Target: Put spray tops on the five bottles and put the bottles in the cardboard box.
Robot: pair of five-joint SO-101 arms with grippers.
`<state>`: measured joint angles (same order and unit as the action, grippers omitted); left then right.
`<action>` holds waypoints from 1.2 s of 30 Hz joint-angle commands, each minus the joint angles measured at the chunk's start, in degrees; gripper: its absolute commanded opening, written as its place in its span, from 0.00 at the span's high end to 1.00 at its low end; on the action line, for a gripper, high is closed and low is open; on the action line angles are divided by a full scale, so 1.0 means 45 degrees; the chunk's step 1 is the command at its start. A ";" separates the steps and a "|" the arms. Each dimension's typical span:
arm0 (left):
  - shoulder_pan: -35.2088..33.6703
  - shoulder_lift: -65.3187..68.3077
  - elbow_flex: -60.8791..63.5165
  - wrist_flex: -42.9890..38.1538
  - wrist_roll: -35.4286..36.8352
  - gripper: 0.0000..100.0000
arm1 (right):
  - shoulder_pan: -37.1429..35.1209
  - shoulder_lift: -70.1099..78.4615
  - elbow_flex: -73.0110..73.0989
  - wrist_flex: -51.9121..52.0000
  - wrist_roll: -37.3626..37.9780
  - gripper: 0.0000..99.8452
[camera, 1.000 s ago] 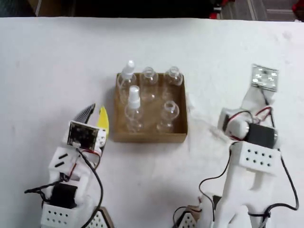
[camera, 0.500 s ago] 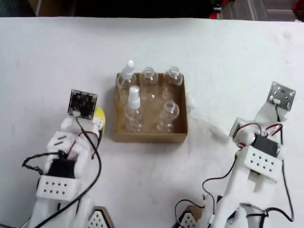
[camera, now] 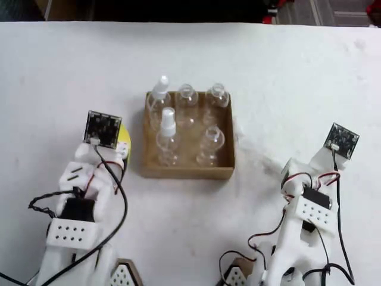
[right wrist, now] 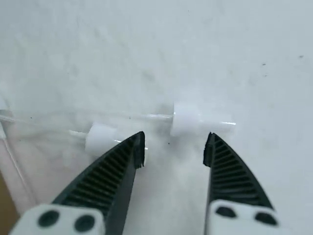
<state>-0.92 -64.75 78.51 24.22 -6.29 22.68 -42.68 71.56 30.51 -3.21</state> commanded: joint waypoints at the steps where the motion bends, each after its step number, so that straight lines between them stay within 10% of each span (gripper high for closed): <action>1: -0.0049 0.0127 -0.0059 -0.0371 -0.0039 0.93 | 0.0010 -0.0283 -0.0078 -0.0322 0.0234 0.82; 15: -0.0010 0.0068 0.1055 -0.2325 -0.0078 0.93 | 0.0088 -0.0303 -0.0684 0.0049 0.0195 0.82; 24: -0.0010 0.0088 0.1094 -0.2344 -0.0098 0.93 | 0.1651 -0.0166 -0.5001 0.4874 -0.1973 0.82; 36: -0.0010 0.0049 0.1094 -0.2247 -0.0098 0.93 | 0.1807 -0.0127 -0.4337 0.3526 -0.4767 0.70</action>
<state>-0.84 -64.75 83.60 15.08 -6.29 30.42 -42.68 51.60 50.20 -23.87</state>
